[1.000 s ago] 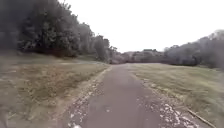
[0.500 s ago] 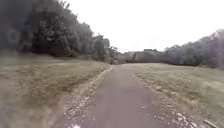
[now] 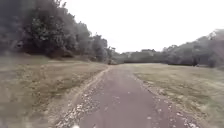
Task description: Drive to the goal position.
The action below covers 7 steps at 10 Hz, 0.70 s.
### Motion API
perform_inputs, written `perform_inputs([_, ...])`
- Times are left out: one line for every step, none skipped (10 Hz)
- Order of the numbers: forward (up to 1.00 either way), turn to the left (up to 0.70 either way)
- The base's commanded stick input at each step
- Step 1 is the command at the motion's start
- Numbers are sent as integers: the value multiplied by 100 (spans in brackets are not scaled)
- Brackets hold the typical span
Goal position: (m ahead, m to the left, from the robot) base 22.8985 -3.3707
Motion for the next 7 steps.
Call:
perform_inputs([60, -13])
perform_inputs([60, -10])
perform_inputs([60, -3])
perform_inputs([60, 0])
perform_inputs([60, 0])
perform_inputs([60, 0])
perform_inputs([60, 0])
